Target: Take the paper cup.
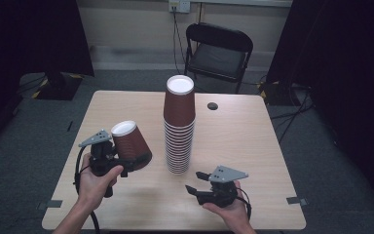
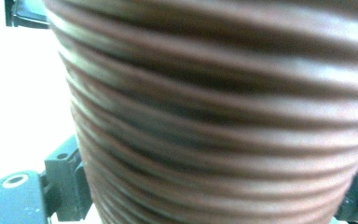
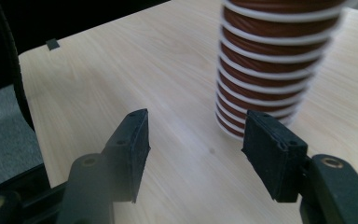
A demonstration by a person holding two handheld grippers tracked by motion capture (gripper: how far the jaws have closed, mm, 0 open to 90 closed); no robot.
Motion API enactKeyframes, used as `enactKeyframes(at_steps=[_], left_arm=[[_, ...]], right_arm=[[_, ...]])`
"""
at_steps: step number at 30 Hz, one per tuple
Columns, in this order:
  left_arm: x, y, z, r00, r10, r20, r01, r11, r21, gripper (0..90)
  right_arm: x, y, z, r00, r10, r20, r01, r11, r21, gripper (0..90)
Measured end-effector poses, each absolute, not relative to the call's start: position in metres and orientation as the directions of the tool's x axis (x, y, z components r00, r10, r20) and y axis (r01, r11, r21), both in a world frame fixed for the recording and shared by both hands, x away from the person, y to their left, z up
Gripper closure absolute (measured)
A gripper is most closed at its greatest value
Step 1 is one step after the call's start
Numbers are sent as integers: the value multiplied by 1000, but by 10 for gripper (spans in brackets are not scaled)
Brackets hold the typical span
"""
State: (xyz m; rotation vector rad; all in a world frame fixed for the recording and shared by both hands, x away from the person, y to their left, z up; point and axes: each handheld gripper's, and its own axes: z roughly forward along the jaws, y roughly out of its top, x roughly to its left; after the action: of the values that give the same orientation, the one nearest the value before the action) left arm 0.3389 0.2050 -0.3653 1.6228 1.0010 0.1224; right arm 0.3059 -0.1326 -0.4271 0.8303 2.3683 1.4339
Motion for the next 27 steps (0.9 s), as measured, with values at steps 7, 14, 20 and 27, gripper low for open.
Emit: enactKeyframes(at_steps=[7, 14, 20, 27], left_arm=[[334, 197, -373, 618, 648, -445, 559, 35, 828, 114], [325, 184, -371, 643, 612, -460, 565, 27, 825, 116], [317, 173, -369, 675, 557, -484, 564, 34, 825, 117], [312, 171, -365, 670, 506, -544, 580, 100, 808, 120]], right_arm=[[311, -100, -423, -850, 521, 73, 304, 375, 876, 443], [313, -83, -412, -866, 494, 76, 270, 335, 903, 500], [313, -76, -402, -867, 497, 35, 214, 308, 927, 523], [309, -76, -390, -870, 493, -14, 127, 251, 960, 556]])
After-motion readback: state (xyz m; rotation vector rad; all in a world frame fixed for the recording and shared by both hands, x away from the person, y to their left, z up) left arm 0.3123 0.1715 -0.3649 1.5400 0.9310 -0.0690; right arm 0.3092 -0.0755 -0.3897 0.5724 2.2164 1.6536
